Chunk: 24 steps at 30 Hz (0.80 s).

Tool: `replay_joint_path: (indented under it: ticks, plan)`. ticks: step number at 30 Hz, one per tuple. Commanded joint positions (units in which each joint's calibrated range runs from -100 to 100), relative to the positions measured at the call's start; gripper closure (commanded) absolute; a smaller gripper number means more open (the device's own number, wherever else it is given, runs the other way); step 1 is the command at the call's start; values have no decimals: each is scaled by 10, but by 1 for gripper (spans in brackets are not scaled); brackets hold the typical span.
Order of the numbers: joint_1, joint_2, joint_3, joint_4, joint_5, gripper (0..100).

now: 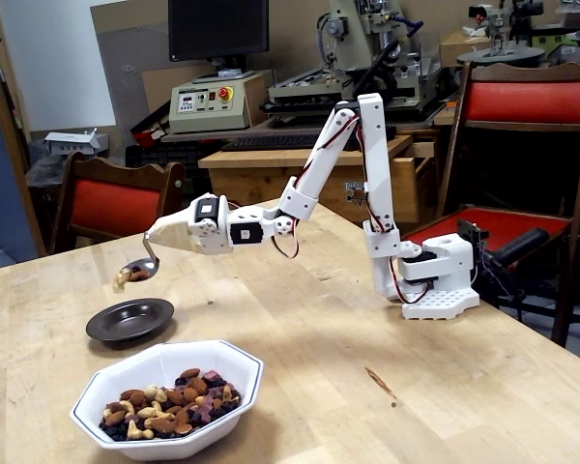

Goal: Use spoon to take food

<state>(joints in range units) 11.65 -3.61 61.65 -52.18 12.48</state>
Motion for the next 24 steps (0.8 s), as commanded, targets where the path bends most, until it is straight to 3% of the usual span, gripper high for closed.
replay_joint_path:
  ticks: [1, 24]
  plan:
    - [-2, -11, -5, -9, 3, 96]
    - [-54, -8, -4, -9, 43, 96]
